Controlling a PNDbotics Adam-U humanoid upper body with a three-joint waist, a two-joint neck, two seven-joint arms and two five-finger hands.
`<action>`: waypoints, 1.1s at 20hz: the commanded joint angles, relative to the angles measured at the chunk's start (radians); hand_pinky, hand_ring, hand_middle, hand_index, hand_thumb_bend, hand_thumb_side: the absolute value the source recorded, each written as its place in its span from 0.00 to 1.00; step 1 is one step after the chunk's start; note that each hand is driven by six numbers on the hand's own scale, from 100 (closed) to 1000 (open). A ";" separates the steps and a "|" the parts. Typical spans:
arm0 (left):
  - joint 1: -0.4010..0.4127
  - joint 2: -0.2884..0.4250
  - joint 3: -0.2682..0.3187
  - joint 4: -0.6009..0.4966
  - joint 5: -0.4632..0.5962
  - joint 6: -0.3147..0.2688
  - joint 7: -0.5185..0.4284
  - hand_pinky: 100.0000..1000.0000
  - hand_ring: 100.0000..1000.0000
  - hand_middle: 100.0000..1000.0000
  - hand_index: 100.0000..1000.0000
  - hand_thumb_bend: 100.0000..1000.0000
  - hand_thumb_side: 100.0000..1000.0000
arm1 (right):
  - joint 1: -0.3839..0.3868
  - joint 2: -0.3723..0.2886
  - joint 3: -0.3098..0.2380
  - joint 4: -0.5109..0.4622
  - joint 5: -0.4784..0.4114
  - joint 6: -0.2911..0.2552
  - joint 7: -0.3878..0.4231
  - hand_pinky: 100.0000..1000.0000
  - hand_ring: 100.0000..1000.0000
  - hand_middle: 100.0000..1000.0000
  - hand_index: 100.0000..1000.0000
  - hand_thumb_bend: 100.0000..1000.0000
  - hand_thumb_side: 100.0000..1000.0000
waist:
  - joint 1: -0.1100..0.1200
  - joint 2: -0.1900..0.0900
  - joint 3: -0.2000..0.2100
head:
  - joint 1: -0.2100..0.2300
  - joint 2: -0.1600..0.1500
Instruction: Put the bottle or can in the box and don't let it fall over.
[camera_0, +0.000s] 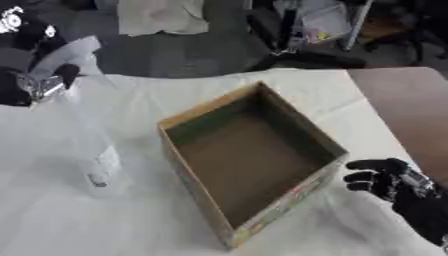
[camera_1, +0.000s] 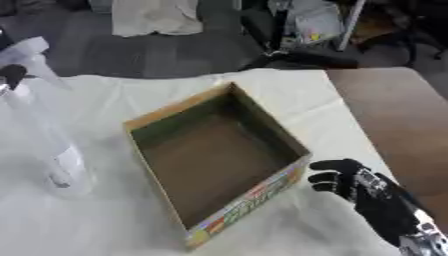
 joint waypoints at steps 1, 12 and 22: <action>-0.028 0.017 0.010 -0.011 0.006 0.005 0.004 0.50 0.38 0.13 0.29 0.00 0.21 | -0.003 -0.012 -0.003 -0.011 0.009 -0.001 0.002 0.79 0.76 0.78 0.74 0.00 0.87 | -0.001 -0.021 0.002 | -0.001 -0.015; -0.034 0.019 0.015 -0.024 0.000 -0.003 0.004 0.50 0.35 0.10 0.27 0.00 0.15 | -0.001 -0.009 -0.003 -0.010 0.010 0.002 0.005 0.79 0.77 0.78 0.75 0.00 0.87 | -0.001 -0.023 0.004 | -0.002 -0.010; -0.039 0.018 0.019 -0.029 0.002 0.000 0.006 0.49 0.33 0.07 0.26 0.00 0.11 | -0.001 -0.006 -0.002 -0.010 0.012 0.004 0.009 0.80 0.77 0.79 0.75 0.00 0.88 | -0.001 -0.025 0.004 | -0.004 -0.011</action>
